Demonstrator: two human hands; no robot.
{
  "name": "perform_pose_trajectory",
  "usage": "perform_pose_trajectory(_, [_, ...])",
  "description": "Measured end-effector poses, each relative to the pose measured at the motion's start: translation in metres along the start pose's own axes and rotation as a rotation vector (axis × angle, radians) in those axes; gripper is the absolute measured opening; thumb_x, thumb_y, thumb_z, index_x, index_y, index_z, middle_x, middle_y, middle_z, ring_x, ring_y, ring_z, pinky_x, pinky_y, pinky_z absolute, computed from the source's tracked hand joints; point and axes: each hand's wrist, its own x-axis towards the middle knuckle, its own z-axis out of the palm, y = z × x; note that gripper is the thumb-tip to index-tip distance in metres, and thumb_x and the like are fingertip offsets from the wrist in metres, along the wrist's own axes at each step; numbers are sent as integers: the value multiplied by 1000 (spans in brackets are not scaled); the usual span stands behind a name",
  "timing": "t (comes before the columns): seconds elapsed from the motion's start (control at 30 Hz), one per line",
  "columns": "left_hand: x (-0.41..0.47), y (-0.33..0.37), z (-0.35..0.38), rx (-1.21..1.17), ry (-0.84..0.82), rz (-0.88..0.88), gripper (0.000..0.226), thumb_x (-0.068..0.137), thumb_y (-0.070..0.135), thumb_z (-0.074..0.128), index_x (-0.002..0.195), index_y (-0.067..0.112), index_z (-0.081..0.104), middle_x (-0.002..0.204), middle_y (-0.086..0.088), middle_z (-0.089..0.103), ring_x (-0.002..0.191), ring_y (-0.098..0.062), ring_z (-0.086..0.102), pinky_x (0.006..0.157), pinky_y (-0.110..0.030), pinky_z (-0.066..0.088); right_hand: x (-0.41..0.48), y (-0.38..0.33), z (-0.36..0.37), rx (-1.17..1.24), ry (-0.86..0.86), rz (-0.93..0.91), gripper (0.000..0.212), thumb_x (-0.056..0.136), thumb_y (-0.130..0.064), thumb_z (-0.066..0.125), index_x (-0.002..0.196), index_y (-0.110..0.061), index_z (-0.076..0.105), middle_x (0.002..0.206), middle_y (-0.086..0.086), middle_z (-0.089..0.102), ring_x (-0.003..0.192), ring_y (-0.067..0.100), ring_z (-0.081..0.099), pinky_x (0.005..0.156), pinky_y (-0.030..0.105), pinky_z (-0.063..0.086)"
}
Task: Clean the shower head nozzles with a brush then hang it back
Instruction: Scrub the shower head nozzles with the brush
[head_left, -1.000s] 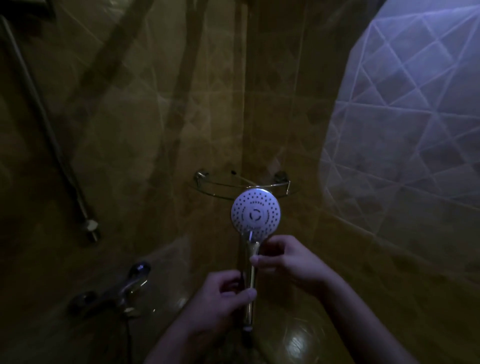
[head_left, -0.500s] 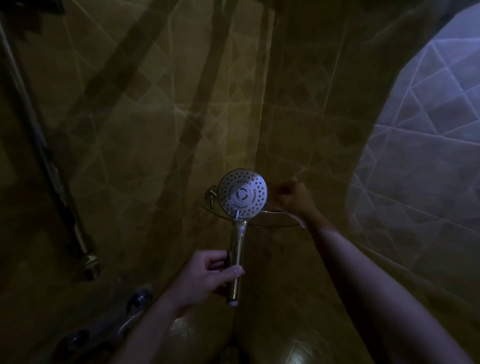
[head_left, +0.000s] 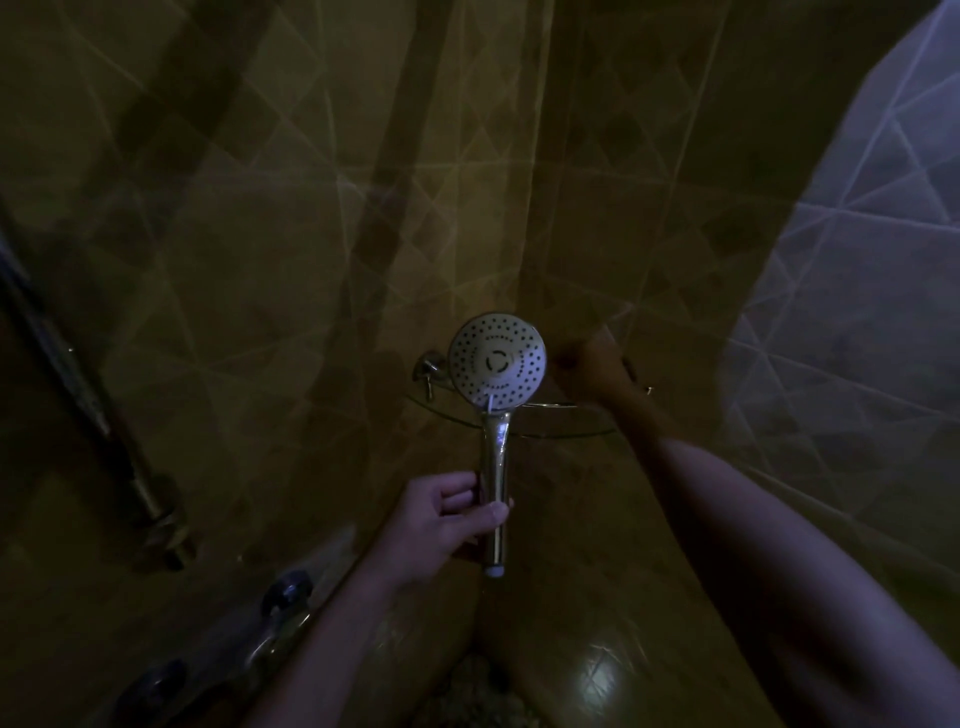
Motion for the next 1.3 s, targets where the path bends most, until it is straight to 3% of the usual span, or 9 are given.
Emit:
perform_pose_trajectory(0.17, [-1,-3,12,-72,-21,9,27,86,3,74,112,2,70,101,-21,77,85,-25,73,69,-36,60,-20,1,-25,479,179,189,15,88,-2,58,87,-7,72,81,15,76,77,32,73,71,46,59])
perform_pose_trajectory(0.33, [-10,-1,37,-149,-109,-23,67,73,5,80,125,34,48,101,-14,80,87,-22,78,70,-32,61,-77,1,-57,949,91,185,17,92,-2,50,95,5,66,54,-2,67,39,7,51,39,17,35])
perform_pose_trajectory(0.57, [-35,-5,96,-81,-351,-114,84,83,2,77,134,42,24,108,-10,78,96,-16,76,62,-19,59,-190,34,-89,1110,-13,371,26,105,-25,46,96,-18,69,75,-5,71,47,3,47,44,16,32])
perform_pose_trajectory(0.73, [-56,-27,147,32,-377,-223,128,63,36,85,157,39,-2,146,-18,53,131,-32,54,77,-36,50,-268,68,-102,1142,-37,491,22,101,-30,53,107,-15,68,72,-4,65,54,5,50,48,16,39])
perform_pose_trajectory(0.8, [-66,-36,167,6,-404,-235,107,69,32,80,153,41,14,142,-14,55,124,-31,60,72,-36,51,-299,84,-107,1016,-22,410,26,102,-37,50,107,-17,66,70,-2,61,52,9,47,48,22,33])
perform_pose_trajectory(0.87, [-78,-43,188,-126,-438,-216,69,77,23,76,133,35,38,114,-10,62,83,-23,70,58,-33,53,-328,97,-109,934,-18,333,25,102,-40,49,108,-20,63,66,-3,58,48,8,41,43,21,26])
perform_pose_trajectory(1.0, [-101,-61,228,-189,-350,-222,41,88,9,66,120,20,43,76,-4,61,42,-19,54,35,-22,43,-377,119,-110,747,58,310,27,97,-49,50,94,-32,70,62,-6,62,49,5,48,42,17,35])
perform_pose_trajectory(1.1, [-117,-73,252,-91,-349,-227,35,93,9,61,114,33,48,60,4,61,37,-18,49,33,-20,39,-403,136,-110,490,65,252,43,92,-56,49,84,-22,73,60,-3,65,48,1,51,44,16,37])
perform_pose_trajectory(1.3, [-132,-92,293,64,-217,-133,14,97,22,61,110,27,58,85,-2,64,65,-3,57,58,-23,48,-438,172,-108,140,-23,217,43,98,-46,53,61,-25,56,49,-9,52,45,4,49,42,18,37])
